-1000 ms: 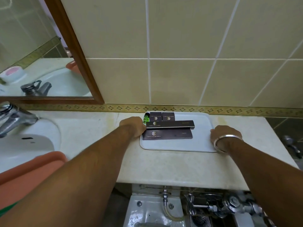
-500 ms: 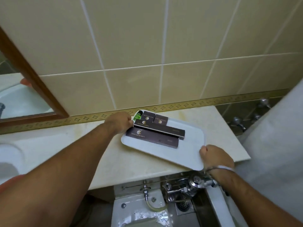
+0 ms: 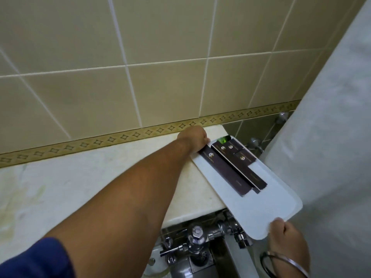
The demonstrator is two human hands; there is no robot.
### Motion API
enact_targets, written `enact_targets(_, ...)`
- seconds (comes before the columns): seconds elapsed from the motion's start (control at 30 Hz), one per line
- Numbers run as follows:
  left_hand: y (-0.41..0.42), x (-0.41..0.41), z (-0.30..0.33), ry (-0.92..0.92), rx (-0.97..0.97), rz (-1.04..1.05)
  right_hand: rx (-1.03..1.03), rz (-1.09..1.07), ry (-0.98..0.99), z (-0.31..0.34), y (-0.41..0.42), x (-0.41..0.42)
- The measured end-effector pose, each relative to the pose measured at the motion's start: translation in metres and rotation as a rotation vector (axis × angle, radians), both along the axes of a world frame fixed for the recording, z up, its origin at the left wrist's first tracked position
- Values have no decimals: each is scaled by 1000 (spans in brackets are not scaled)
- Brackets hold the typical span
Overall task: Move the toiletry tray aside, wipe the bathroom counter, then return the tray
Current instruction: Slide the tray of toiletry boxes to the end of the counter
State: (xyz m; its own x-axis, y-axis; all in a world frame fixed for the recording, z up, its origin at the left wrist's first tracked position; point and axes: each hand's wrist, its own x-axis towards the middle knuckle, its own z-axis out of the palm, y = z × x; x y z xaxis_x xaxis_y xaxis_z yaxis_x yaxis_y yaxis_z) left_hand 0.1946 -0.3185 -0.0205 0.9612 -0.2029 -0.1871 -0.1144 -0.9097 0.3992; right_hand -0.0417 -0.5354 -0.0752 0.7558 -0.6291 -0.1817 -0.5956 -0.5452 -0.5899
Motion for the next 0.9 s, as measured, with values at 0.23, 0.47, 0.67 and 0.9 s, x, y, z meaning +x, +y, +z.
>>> enact_targets(0.23,29,8,10,-122,49,124,167,10,12,-7,38,40)
enact_targets(0.47,79,-35,17,-122,298,177,131,118,154,-1,40,61)
enact_targets(0.67,118,-129,41,-45,377,113,-294,497,210,52,62,35)
enact_targets(0.9,255,-291,82,72,436,264,-581,1260,-173,129,225,6)
